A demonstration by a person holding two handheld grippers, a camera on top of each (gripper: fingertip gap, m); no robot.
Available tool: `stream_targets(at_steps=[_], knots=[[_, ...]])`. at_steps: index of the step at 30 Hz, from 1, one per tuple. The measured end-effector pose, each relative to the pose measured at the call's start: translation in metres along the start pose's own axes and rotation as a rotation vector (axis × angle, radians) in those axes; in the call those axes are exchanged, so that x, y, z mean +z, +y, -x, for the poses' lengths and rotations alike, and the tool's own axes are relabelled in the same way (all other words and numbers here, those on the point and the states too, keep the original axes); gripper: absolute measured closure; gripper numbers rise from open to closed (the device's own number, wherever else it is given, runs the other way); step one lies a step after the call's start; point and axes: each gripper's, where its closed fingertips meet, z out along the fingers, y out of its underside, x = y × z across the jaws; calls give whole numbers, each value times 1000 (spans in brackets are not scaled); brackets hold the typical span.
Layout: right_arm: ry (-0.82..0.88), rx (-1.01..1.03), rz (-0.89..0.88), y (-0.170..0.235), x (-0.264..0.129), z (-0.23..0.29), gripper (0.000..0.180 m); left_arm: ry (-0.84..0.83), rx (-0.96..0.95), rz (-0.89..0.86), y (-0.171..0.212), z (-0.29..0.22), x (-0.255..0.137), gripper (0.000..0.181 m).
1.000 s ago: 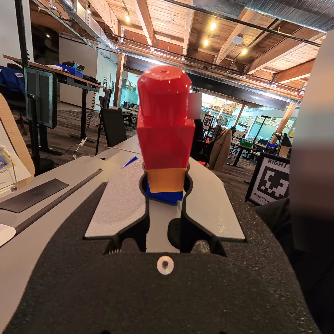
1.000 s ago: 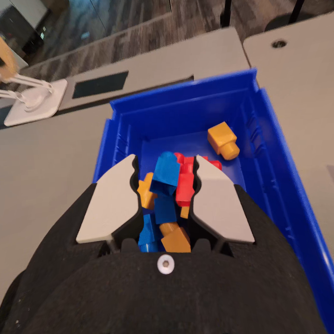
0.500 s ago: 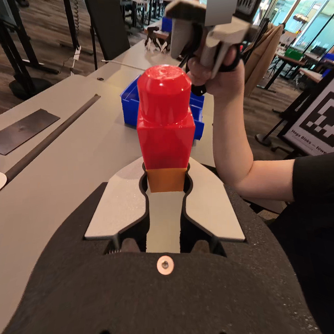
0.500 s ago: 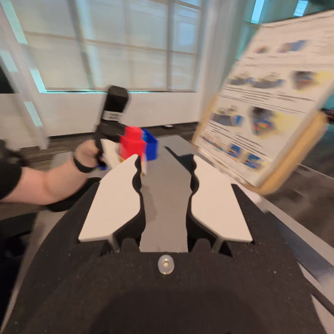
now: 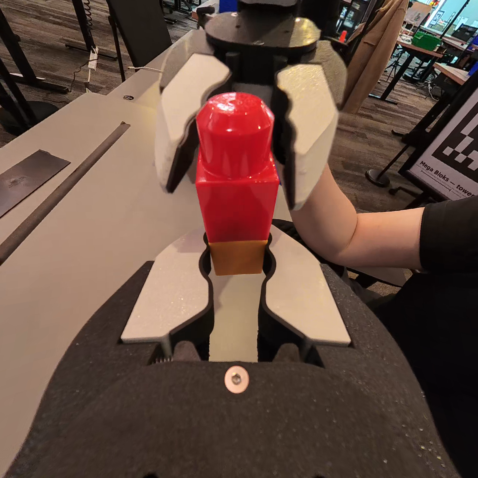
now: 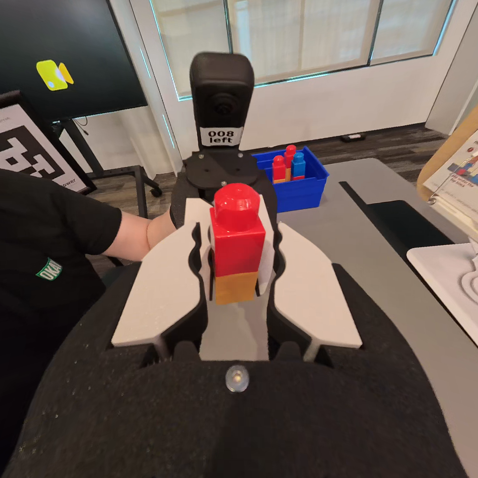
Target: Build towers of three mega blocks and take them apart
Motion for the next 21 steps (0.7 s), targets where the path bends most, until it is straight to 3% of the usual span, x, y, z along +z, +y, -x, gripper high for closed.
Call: stream_targets(at_steps=[2, 16, 19, 21], knots=[[-55, 4, 10, 3, 1, 5, 143, 15, 9, 10, 1, -4, 1, 144], [-82, 30, -66, -8, -8, 3, 144, 57, -45, -95, -12, -5, 4, 145], [-99, 48, -85, -10, -10, 6, 140, 39, -23, -94, -12, -4, 3, 145], [-88, 48, -110, -14, -14, 6, 126, -1, -2, -94, -14, -1, 1, 145]])
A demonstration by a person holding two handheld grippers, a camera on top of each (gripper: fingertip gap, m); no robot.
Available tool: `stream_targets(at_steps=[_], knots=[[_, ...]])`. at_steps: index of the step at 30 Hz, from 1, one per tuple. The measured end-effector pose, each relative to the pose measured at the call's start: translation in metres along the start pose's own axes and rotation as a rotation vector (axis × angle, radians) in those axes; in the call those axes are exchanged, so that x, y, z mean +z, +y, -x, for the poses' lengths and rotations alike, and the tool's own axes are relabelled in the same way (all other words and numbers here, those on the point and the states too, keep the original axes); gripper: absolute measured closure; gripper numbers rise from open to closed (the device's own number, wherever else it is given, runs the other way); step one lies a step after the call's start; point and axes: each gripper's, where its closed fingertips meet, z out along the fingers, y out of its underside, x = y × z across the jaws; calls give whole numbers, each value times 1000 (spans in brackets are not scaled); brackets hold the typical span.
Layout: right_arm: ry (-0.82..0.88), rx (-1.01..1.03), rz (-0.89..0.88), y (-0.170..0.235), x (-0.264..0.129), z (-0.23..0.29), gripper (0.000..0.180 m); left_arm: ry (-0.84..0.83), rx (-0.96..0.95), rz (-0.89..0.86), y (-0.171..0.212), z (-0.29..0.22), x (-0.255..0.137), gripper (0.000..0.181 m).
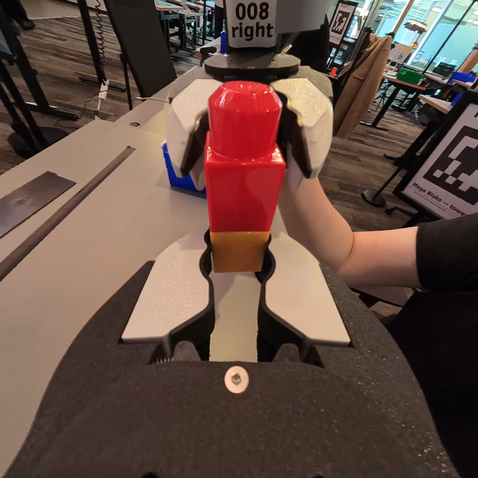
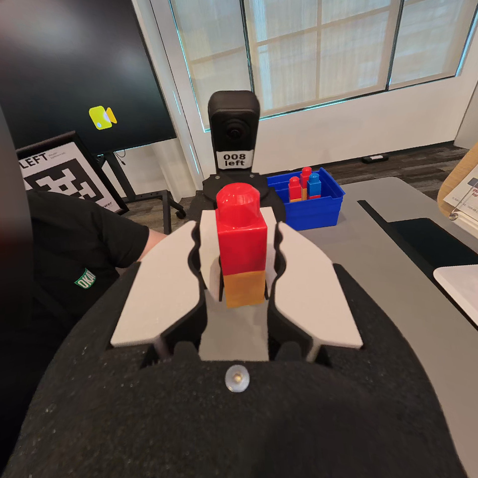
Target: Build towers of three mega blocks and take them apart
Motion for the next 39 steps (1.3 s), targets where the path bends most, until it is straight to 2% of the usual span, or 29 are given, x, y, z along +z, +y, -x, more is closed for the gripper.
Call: stream_targets(at_steps=[3, 15, 31, 39], knots=[[40, -34, 9, -1, -8, -1, 122, -6, 7, -23, -6, -2, -5, 145], [66, -25, -75, -15, -35, 0, 127, 123, -107, -109, -18, -17, -13, 145], [17, 14, 44, 6, 3, 0, 128, 72, -129, -30, -4, -8, 0, 145], [22, 34, 65, 12, 7, -5, 130, 49, -141, 1, 1, -4, 1, 145]])
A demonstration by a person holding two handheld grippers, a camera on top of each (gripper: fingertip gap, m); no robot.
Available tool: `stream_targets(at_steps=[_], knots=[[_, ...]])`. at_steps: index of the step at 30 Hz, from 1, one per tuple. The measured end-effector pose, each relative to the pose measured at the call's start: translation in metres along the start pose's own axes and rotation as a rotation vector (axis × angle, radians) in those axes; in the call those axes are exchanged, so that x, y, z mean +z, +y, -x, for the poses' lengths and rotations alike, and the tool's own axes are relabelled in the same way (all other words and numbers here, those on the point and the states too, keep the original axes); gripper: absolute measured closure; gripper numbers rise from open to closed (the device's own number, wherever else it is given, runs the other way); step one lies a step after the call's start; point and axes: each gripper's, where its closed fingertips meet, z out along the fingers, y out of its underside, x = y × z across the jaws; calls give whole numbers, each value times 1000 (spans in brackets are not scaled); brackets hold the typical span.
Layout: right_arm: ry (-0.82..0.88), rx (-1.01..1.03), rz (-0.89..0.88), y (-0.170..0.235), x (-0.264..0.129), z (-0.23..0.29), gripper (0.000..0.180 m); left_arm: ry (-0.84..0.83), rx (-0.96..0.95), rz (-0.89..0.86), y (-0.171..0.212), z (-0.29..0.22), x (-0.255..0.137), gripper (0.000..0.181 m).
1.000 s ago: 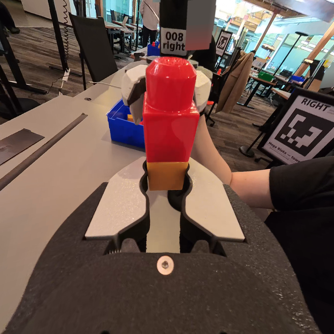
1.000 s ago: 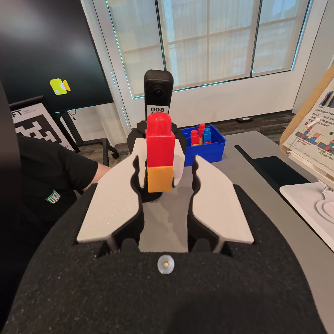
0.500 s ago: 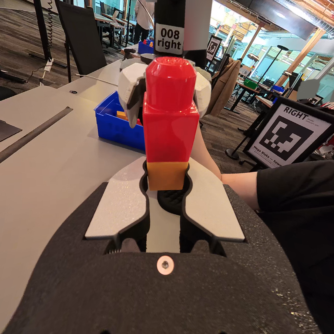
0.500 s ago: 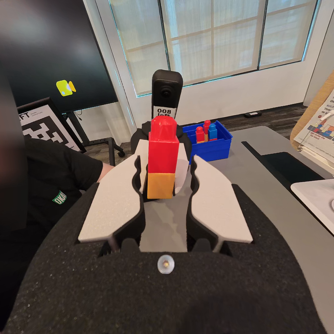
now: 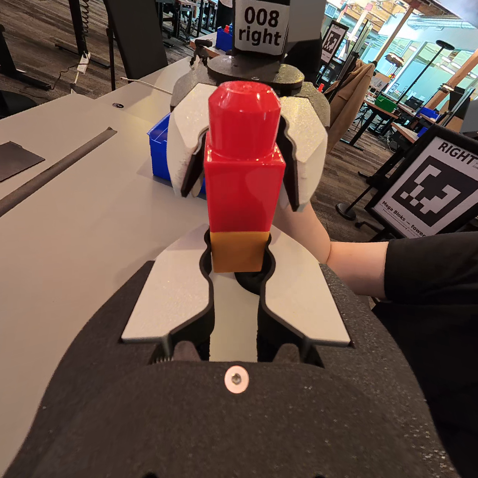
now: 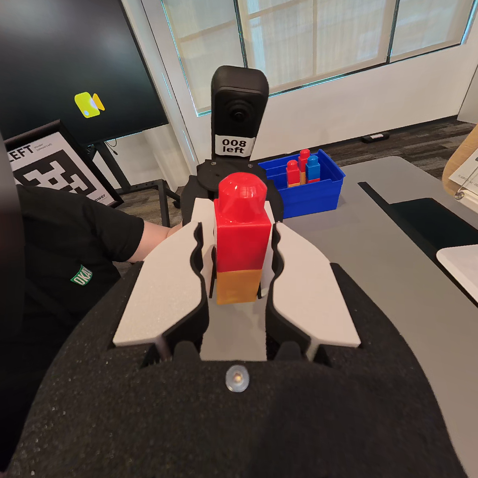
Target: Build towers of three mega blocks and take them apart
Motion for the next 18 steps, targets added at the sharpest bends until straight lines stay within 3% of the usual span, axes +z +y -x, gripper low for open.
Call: stream_targets(at_steps=[3, 9, 12, 13, 18], knots=[[-8, 14, 14, 2, -1, -1, 143, 10, 0, 7, 1, -1, 1, 145], [-34, 30, 20, 1, 0, -3, 144, 20, 9, -1, 3, 1, 4, 145], [-144, 136, -269, -39, -22, 4, 144, 47, 64, 236, 43, -2, 22, 145], [-176, 152, -326, -47, -36, 6, 144, 54, 84, 245, 49, -5, 32, 145], [164, 69, -252, -30, -99, -23, 143, 122, 40, 237, 56, -14, 56, 145]])
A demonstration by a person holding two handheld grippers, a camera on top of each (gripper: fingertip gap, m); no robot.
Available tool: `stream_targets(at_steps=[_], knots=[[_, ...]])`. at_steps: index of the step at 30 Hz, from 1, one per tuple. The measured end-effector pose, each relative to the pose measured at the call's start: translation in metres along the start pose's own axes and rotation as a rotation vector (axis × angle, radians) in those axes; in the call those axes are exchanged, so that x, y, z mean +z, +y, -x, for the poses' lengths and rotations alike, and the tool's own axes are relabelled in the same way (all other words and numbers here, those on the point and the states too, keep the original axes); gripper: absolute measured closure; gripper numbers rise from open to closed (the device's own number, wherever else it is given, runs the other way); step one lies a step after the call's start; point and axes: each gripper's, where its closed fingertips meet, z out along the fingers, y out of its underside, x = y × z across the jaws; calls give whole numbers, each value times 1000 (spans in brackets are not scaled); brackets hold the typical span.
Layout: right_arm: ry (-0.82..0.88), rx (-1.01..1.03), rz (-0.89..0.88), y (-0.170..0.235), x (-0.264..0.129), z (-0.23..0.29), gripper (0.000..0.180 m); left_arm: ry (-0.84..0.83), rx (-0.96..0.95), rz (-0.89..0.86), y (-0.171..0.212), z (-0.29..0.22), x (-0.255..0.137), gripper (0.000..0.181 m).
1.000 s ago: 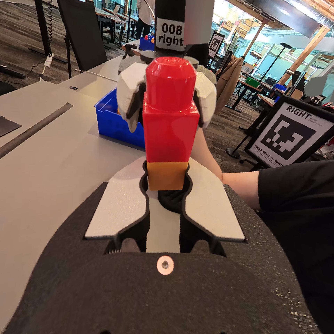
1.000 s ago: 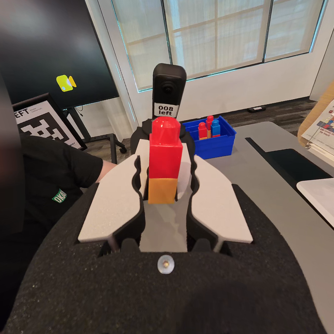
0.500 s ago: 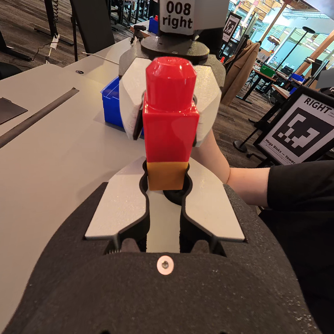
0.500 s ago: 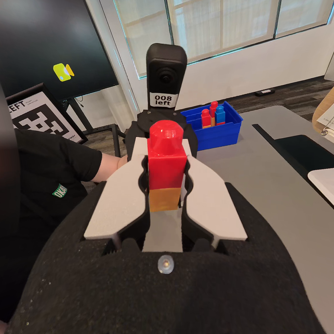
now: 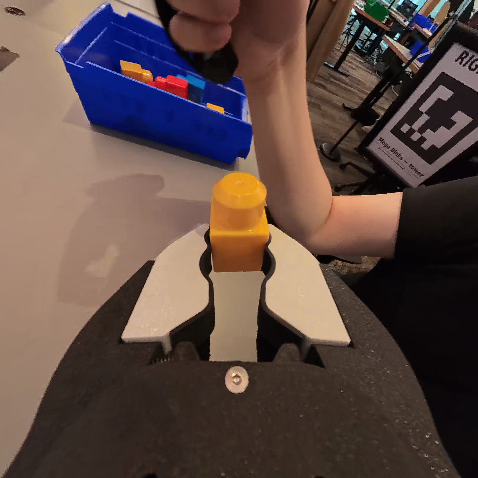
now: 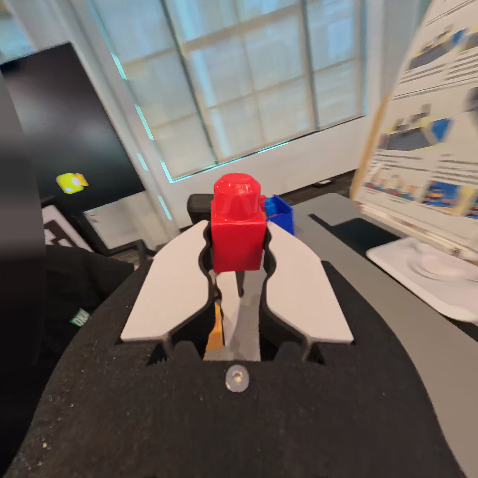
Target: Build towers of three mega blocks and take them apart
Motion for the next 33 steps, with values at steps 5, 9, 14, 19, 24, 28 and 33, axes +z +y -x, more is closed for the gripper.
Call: stream_targets(at_steps=[5, 9, 14, 19, 24, 28, 33], knots=[[577, -110, -15, -5, -139, -37, 143, 44, -42, -113, -19, -4, -22, 145], [1246, 37, 53, 48, -302, -71, 143, 31, -22, -151, -26, -5, -35, 145], [1289, 353, 76, 120, -355, -90, 143, 23, -19, -172, -30, -5, -44, 145], [1223, 475, 295, 161, -335, -110, 143, 27, -42, -186, -31, -2, -47, 145], [1211, 536, 347, 176, -330, -120, 143, 26, -39, -178, -29, -2, -46, 145], [1209, 516, 267, 164, -331, -118, 140, 22, -35, -186, -31, -2, -49, 145], [1191, 369, 163, 122, -318, -107, 138, 10, -36, -215, -35, 0, -58, 145]])
